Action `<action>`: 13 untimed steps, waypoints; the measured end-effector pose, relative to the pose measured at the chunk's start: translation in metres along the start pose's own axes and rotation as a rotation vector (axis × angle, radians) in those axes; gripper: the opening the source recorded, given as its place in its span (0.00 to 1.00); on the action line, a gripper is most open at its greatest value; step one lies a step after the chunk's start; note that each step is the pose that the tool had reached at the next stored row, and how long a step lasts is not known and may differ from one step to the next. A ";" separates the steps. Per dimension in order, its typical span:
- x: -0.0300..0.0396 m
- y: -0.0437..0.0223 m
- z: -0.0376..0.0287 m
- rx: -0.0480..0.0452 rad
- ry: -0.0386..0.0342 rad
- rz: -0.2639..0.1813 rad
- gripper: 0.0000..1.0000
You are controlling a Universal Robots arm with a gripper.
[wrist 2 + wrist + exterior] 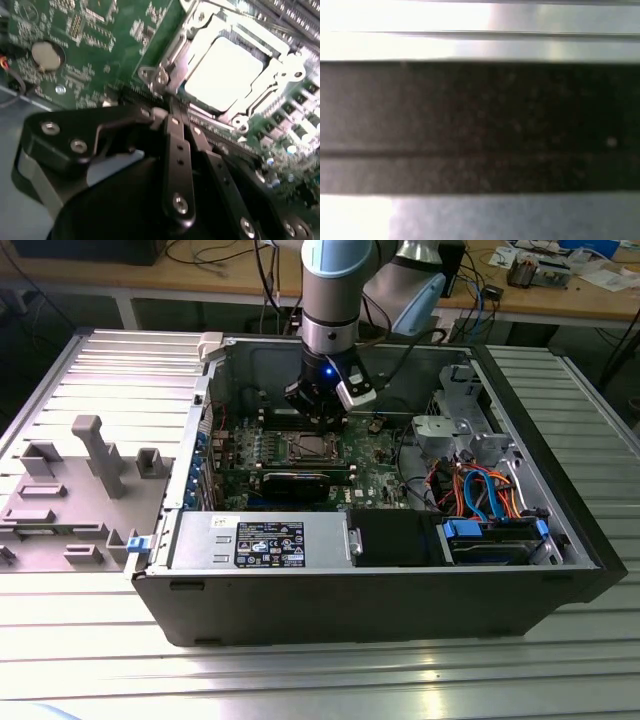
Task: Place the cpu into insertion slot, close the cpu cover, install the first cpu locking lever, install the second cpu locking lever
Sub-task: 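Install the first cpu locking lever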
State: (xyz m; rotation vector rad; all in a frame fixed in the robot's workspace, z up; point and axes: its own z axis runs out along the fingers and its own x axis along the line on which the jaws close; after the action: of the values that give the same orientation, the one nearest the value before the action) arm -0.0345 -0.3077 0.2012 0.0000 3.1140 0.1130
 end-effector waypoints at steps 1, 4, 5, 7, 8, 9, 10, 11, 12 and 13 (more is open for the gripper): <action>0.0000 0.0001 -0.0003 -0.0004 -0.0002 0.000 0.11; -0.0002 0.0004 -0.0039 -0.0002 0.0000 0.000 0.11; -0.0002 0.0006 -0.0059 -0.0001 0.0000 0.000 0.11; -0.0002 0.0007 -0.0072 -0.0003 0.0000 0.000 0.11; -0.0002 0.0007 -0.0072 -0.0003 -0.0001 0.000 0.11; -0.0002 0.0006 -0.0072 -0.0004 0.0000 0.000 0.11; -0.0002 0.0001 -0.0074 -0.0001 0.0002 0.000 0.11; -0.0002 -0.0007 -0.0074 -0.0001 0.0001 0.000 0.11; -0.0002 -0.0014 -0.0074 -0.0002 0.0000 0.000 0.11; -0.0002 -0.0015 -0.0074 -0.0002 0.0000 0.000 0.11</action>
State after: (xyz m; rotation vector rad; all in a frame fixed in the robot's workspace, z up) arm -0.0345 -0.3097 0.2085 0.0002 3.1139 0.1134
